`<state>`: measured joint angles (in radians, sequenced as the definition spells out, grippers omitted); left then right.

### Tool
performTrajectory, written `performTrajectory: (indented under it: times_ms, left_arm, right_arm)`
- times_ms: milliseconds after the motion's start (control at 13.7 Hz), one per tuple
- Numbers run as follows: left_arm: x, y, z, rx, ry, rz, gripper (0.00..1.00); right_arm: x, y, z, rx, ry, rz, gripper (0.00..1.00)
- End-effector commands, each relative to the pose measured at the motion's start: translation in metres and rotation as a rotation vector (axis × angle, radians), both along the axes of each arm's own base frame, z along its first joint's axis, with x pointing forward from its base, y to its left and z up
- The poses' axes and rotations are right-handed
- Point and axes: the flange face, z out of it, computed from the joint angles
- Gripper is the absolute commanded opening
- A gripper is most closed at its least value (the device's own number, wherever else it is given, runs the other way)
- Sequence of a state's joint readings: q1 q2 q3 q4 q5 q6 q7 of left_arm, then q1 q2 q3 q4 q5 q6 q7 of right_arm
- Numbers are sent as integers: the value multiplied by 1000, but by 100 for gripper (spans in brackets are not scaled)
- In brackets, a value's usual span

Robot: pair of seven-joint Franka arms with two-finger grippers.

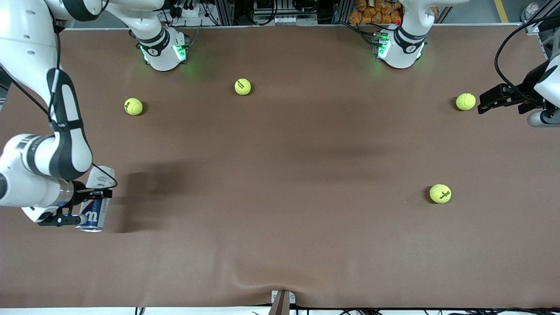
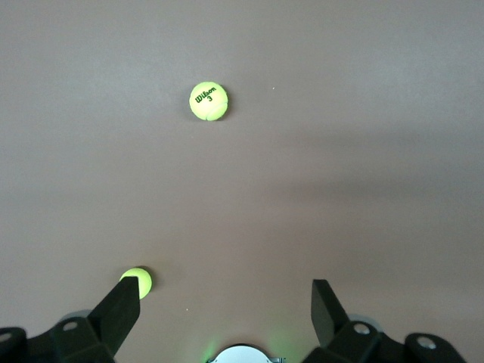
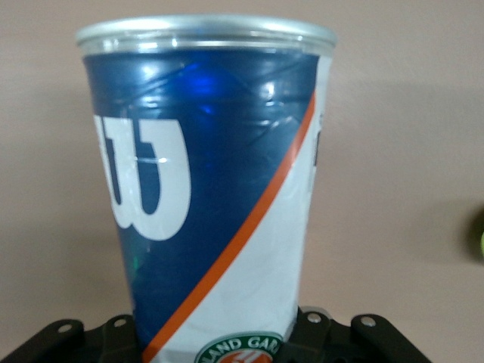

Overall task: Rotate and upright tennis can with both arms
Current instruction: 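Lift the can with the right gripper and carry it toward the table middle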

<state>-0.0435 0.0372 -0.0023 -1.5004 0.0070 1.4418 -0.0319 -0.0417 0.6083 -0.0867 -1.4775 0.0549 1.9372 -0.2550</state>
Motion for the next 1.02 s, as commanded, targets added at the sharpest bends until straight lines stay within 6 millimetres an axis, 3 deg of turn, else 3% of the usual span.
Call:
performTrajectory:
  times_ms: [0, 293, 585, 732, 951]
  left_arm:
    - [1, -1, -2, -12, 9, -19, 100]
    - [1, 0, -2, -12, 9, -17, 100]
    - [1, 1, -2, -12, 9, -15, 100]
    - [2, 1, -1, -10, 8, -14, 100]
    - [4, -3, -4, -10, 11, -18, 100]
  right_arm:
    - [9, 54, 33, 29, -28, 196, 53]
    - [4, 164, 48, 65, -54, 525, 53]
    - [-16, 294, 50, 77, -120, 847, 53]
    - [-33, 359, 50, 76, -180, 981, 53]
    - [-65, 438, 34, 55, -224, 1140, 53]
